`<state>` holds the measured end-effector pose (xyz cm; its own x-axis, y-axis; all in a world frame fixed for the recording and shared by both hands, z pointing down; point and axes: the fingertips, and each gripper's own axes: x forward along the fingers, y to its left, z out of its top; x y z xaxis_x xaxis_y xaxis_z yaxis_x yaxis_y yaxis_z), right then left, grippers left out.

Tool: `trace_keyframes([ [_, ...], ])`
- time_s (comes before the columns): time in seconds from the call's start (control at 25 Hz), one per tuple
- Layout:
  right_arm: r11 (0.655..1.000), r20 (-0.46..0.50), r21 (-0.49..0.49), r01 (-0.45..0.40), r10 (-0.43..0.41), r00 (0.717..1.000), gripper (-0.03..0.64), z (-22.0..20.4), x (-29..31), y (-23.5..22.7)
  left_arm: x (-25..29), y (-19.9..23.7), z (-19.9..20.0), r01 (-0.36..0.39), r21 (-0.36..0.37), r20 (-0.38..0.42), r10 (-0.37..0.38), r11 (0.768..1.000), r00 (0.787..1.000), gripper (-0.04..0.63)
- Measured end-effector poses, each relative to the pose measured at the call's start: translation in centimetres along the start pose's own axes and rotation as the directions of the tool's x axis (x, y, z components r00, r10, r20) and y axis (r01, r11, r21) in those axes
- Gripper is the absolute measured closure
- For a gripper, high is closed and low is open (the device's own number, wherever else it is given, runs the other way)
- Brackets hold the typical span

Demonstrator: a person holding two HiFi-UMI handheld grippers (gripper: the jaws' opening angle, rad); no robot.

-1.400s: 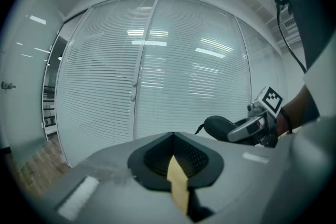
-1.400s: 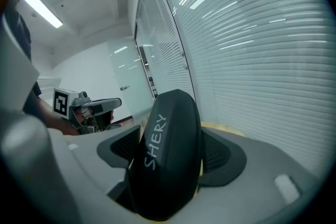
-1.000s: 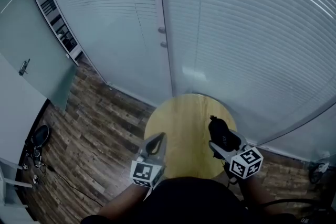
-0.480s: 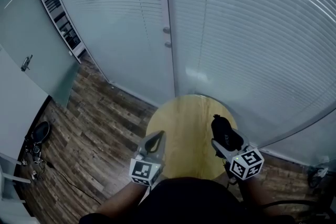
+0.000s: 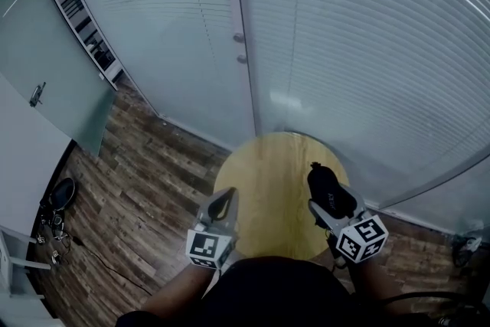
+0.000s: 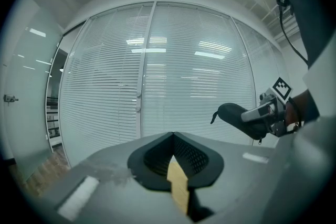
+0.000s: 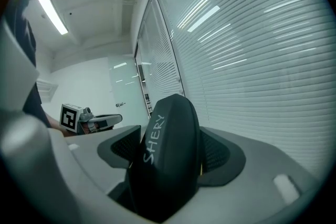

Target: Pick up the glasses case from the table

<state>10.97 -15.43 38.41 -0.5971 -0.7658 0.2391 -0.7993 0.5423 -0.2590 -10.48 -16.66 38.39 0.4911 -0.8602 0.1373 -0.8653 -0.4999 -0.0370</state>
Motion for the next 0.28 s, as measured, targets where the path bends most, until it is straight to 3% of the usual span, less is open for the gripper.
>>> trace_keyframes([
  [0.28, 1.0, 0.021, 0.017, 0.018, -0.018, 1.0, 0.27, 0.1, -0.7, -1.2, 1.0, -0.9, 0.6, 0.005, 0.033, 0.014, -0.005, 0.999, 1.0, 0.592],
])
